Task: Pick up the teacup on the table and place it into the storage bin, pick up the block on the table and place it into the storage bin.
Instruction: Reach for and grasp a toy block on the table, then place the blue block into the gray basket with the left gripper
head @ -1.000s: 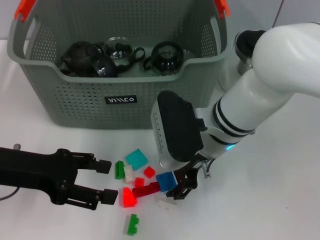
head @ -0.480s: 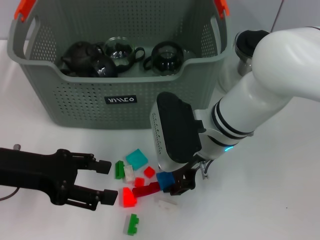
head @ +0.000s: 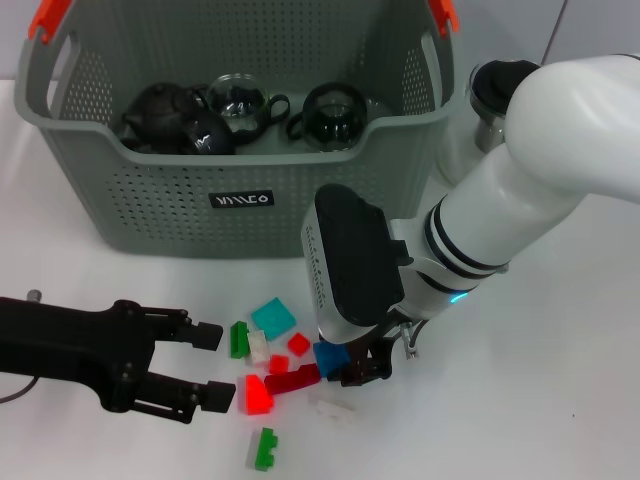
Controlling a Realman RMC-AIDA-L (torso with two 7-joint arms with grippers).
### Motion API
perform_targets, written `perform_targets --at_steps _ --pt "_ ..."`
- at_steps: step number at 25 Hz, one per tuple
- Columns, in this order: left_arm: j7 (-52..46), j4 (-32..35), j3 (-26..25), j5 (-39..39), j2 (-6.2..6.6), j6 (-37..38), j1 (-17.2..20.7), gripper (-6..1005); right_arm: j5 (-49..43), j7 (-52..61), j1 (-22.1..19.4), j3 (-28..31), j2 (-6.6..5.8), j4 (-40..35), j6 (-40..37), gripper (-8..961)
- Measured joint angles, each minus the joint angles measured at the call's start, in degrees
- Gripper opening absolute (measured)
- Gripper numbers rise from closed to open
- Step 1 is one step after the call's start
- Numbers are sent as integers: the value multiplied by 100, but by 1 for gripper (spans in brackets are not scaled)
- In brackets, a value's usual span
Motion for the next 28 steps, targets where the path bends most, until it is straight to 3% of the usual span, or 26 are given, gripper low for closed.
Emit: perform_targets --at_steps 7,14,18,28 --pt "-6 0 -1 0 0 12 3 858 -2 43 -21 -14 -16 -46 -9 518" --pt "-3 1 -34 0 7 74 13 858 -33 172 -68 31 -63 -209 -50 424" --pt "-2 8 -53 -1 9 86 59 858 -218 319 -321 278 -115 -728 -302 425" --pt "116 -7 -254 -69 -18 81 147 857 -674 584 -1052 1726 -102 -2721 -1541 424"
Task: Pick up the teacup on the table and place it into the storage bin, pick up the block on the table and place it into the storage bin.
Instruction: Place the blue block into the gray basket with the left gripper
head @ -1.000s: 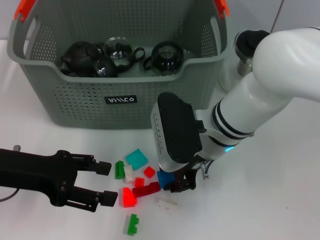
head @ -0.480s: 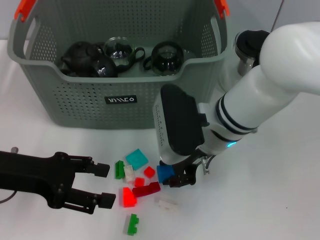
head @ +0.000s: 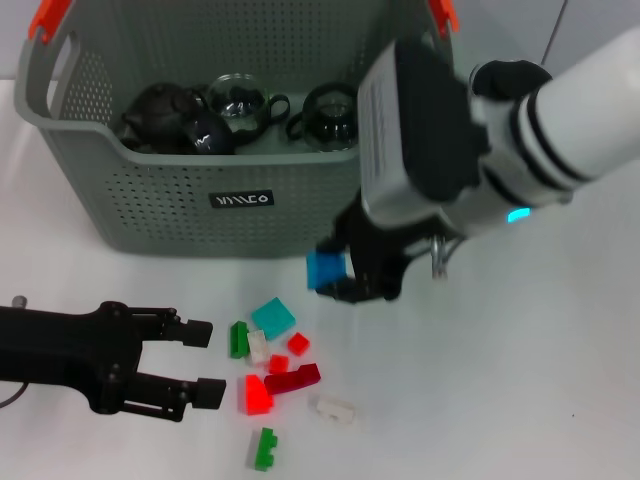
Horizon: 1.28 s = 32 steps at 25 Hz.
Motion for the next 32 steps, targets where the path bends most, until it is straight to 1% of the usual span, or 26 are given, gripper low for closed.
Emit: perform_targets --at_steps 3,7,9,13,18,24,27,32 --pt "37 -45 -73 -37 -12 3 9 857 40 252 84 255 13 -393 -197 423" --pt "178 -117 -105 -74 -37 -37 25 857 214 378 275 440 29 -599 -145 424" --pt "253 -155 -107 -79 -54 -66 26 857 336 386 369 554 34 -613 -21 424" --pt "326 -332 -152 -128 -65 -210 -24 856 458 423 466 671 42 -573 590 425" --pt "479 -642 -169 -116 -25 -330 -140 856 462 496 523 744 20 -219 1363 425" --pt "768 -704 -165 -132 -15 -364 -198 856 468 515 654 883 10 548 2173 426" --pt "952 -827 -170 -150 -14 -442 -248 856 471 538 745 1060 3 856 2355 428" --pt "1312 -1127 -253 -172 -2 -731 -337 855 477 541 876 1435 -9 1122 2301 433"
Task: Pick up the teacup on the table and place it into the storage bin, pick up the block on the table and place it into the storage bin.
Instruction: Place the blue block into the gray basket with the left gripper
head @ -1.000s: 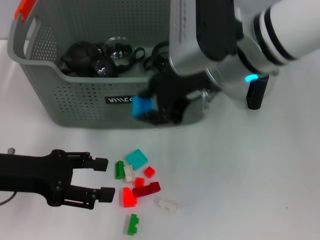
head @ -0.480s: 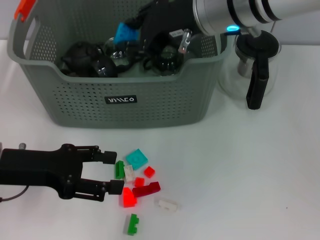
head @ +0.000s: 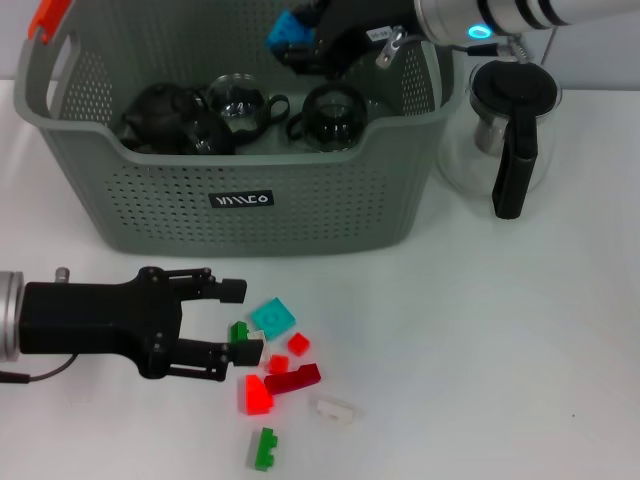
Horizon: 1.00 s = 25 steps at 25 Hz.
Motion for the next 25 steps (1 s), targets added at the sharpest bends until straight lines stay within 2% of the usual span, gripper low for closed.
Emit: perform_targets --at_steps 6,11,14,17,22,25 --pt "508 -276 -241 -65 18 -182 -50 854 3 -53 -37 130 -3 33 221 438" --pt "823 -533 -492 -139 34 -299 -89 849 151 -53 -70 135 0 23 446 632" --pt "839 -631 -517 -110 60 -368 -128 846 216 16 -93 165 -1 -90 330 750" --pt "822 -639 -469 22 100 -359 -170 844 231 168 -220 307 -3 -510 -192 868" --pt "795 -599 -488 186 139 -327 -182 843 395 302 -557 617 -4 -1314 -1518 875" --pt "710 -564 -518 336 143 -300 -157 843 670 340 -777 945 -6 -1527 -2259 874"
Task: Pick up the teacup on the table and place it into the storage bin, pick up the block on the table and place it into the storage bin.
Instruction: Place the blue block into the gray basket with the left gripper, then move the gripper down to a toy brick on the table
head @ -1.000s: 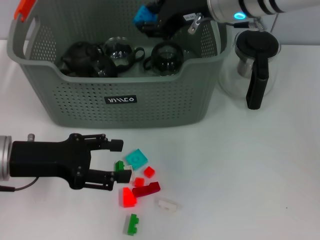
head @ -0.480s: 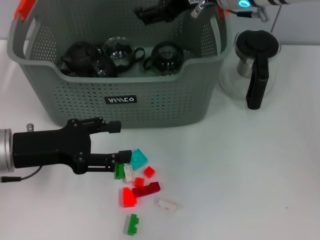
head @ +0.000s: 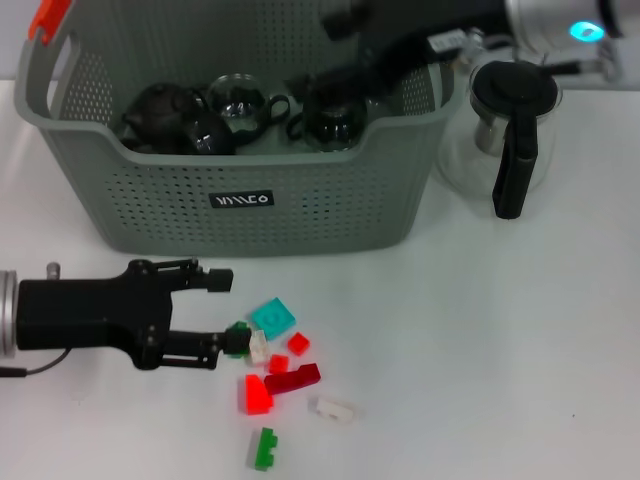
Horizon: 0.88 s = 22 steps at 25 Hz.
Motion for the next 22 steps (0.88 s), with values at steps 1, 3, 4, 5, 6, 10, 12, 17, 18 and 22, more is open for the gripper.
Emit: perform_targets --at_steps 1,3,4,5,6,10,12,17,18,22 --pt "-69 17 -11 77 0 17 7 843 77 -2 -47 102 -1 -1 -199 872" --pt "-196 56 -27 206 0 66 20 843 200 -25 -165 312 -7 25 -579 870" --pt "-210 72 -34 235 0 106 30 843 225 -42 -214 364 -14 38 -735 869" --pt "-226 94 -42 268 0 160 44 843 233 -53 -252 371 -13 49 -896 867" --pt "-230 119 -45 296 0 212 59 843 205 -58 -287 350 -20 50 -1052 866" --pt "-287 190 -53 431 0 272 90 844 -125 -17 -304 191 -22 84 -1651 863" --pt "-301 218 -71 514 3 264 100 844 -299 22 -279 37 -15 159 -1854 862" --pt "-304 273 -107 652 13 250 137 843 -534 70 -242 -458 -14 500 -2023 858" --pt "-307 285 -126 691 18 260 140 843 -555 67 -232 -545 -10 561 -2017 858" --pt "-346 319 -160 827 32 299 130 844 -581 39 -143 -1042 3 865 -1783 855"
